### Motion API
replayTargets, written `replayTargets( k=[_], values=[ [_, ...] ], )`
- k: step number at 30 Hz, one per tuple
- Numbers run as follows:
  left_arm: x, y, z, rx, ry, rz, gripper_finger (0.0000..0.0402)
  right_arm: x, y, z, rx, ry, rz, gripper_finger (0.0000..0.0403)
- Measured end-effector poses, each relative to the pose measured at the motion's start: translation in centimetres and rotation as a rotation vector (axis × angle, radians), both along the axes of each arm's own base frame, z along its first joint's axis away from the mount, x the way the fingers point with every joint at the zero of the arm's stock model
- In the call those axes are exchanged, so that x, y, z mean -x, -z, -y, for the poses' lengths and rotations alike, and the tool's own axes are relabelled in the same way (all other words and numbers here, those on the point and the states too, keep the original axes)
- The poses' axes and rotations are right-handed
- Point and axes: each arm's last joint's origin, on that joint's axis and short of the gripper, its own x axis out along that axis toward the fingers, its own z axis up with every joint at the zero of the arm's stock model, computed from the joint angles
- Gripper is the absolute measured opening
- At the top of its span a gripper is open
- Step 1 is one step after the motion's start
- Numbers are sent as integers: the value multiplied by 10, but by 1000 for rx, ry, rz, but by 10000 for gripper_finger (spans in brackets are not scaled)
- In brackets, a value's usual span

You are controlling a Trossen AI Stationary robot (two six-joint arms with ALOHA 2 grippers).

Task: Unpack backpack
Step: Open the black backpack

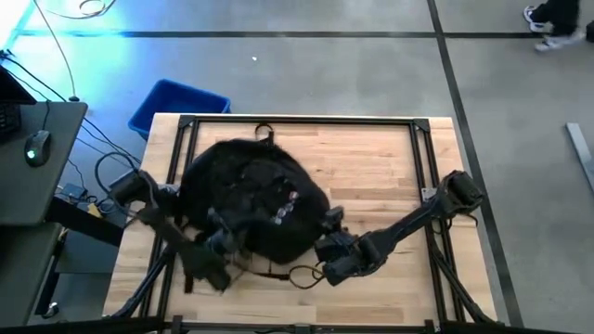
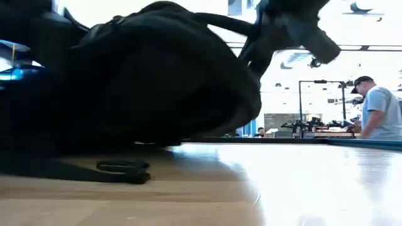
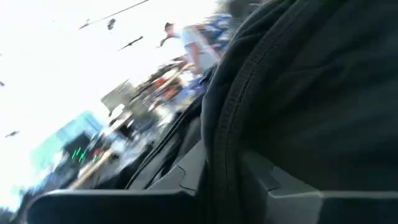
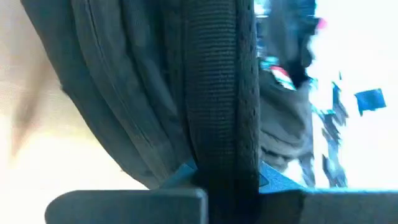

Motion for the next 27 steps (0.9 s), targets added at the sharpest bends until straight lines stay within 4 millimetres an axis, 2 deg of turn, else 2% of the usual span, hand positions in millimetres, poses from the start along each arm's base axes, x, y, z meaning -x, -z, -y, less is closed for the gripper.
replayTargets(
  k=[3, 6, 8, 11, 17, 22, 25, 27],
  values=[
    [-4, -2, -23, 41, -91, 12, 71, 9, -24, 4, -35, 159, 74, 2],
    [-8, -9, -33, 101, -165, 10, 92, 23, -41, 15, -59, 332, 102, 1],
    [-12, -14, -32, 106, -172, 8, 103, 28, -44, 24, -92, 458, 112, 1],
    [-14, -23, -21, 74, -134, -18, 113, 21, -31, 26, -184, 482, 84, 0],
    [-12, -39, 17, 55, -20, -69, 117, -45, 7, 6, -453, 153, 166, 0],
    [-2, -51, 56, 129, 77, -226, 117, -106, 14, 6, -644, -228, 335, 3],
    [5, -53, 77, 171, 158, -286, 117, -125, 16, 15, -674, -401, 390, 23],
    [7, -52, 87, 174, 206, -314, 117, -131, 17, 23, -689, -459, 390, 52]
  ],
)
